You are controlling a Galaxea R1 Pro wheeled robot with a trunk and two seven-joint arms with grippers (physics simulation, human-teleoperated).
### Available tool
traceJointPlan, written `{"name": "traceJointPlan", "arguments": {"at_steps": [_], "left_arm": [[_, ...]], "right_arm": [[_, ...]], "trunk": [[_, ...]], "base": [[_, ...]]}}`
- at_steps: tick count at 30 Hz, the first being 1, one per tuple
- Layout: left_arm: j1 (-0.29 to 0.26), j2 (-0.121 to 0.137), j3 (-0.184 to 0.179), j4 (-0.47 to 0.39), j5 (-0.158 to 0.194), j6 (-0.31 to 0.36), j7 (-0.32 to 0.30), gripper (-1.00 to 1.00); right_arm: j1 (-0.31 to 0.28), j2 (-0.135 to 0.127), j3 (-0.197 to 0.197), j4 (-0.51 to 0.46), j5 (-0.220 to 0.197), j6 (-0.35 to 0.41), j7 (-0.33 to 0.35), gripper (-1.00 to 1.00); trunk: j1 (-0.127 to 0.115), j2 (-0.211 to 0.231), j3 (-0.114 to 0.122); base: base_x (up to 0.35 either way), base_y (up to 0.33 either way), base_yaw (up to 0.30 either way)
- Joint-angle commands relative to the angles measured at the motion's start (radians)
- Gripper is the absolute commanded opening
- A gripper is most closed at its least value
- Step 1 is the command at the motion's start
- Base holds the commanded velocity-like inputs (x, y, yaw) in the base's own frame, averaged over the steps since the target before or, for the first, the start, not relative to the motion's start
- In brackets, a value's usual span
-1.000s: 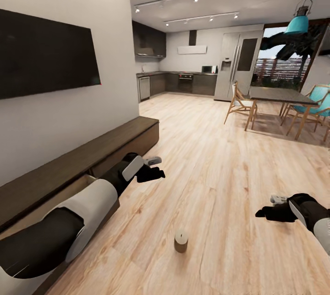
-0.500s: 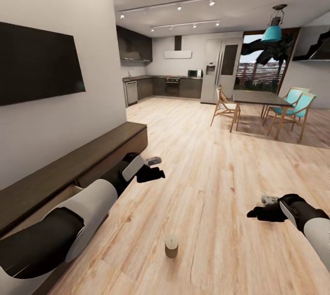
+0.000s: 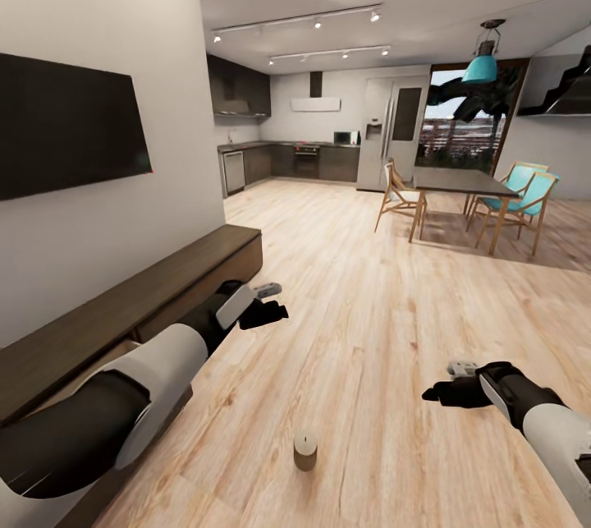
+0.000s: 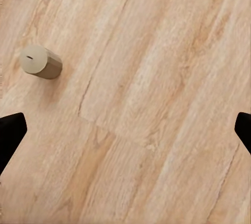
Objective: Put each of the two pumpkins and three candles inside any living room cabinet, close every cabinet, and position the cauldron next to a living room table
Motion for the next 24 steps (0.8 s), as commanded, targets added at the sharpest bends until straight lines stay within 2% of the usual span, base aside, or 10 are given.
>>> {"name": "traceJointPlan", "arguments": {"at_steps": [1,5,8,13,14,17,18,20,21,24], "left_arm": [[0.0,0.005,-0.007,0.027,0.012,-0.021,0.007,1.0],[0.01,0.011,-0.008,0.108,0.013,-0.108,0.002,1.0],[0.024,0.012,-0.009,0.134,0.013,-0.15,0.001,1.0],[0.055,0.013,-0.01,0.149,0.013,-0.179,0.001,1.0],[0.087,0.013,-0.01,0.151,0.008,-0.186,0.002,1.0],[0.128,0.013,-0.01,0.152,-0.014,-0.211,0.002,1.0],[0.159,0.013,-0.01,0.155,-0.047,-0.265,0.002,1.0],[0.177,0.012,-0.01,0.159,-0.062,-0.289,0.001,1.0],[0.204,0.012,-0.01,0.162,-0.075,-0.308,0.001,1.0],[0.227,0.012,-0.011,0.162,-0.081,-0.32,-0.002,1.0]], "right_arm": [[0.001,0.007,0.007,-0.002,0.005,0.001,0.005,1.0],[0.004,0.02,0.007,-0.002,0.005,-0.004,0.005,1.0],[0.004,0.023,0.007,-0.002,0.006,-0.005,0.005,1.0],[0.005,0.025,0.007,-0.002,0.006,-0.006,0.005,1.0],[0.005,0.029,0.007,-0.002,0.006,-0.01,0.004,1.0],[0.008,0.048,0.007,-0.002,0.006,-0.046,0.0,1.0],[0.022,0.067,0.008,0.0,0.007,-0.093,-0.047,1.0],[0.029,0.076,0.008,0.005,0.007,-0.111,-0.083,1.0],[0.034,0.085,0.008,0.011,0.006,-0.132,-0.111,1.0],[0.036,0.089,0.008,0.022,0.006,-0.149,-0.119,1.0]], "trunk": [[0.0,-0.001,0.001],[0.0,-0.001,0.007],[0.0,-0.001,0.012],[0.0,-0.001,0.02],[0.0,-0.001,0.021],[0.0,-0.001,0.026],[0.0,-0.001,0.028],[0.0,-0.001,0.031],[0.0,-0.001,0.033],[0.0,-0.001,0.038]], "base": [[0.0,0.0,0.0],[0.0,0.0,0.0],[0.0,0.0,0.0],[0.0,0.0,0.0],[0.0,0.0,0.0],[0.0,0.0,0.0],[0.0,0.0,0.0],[0.0,0.0,0.0],[0.0,0.0,0.0],[0.0,0.0,0.0]]}}
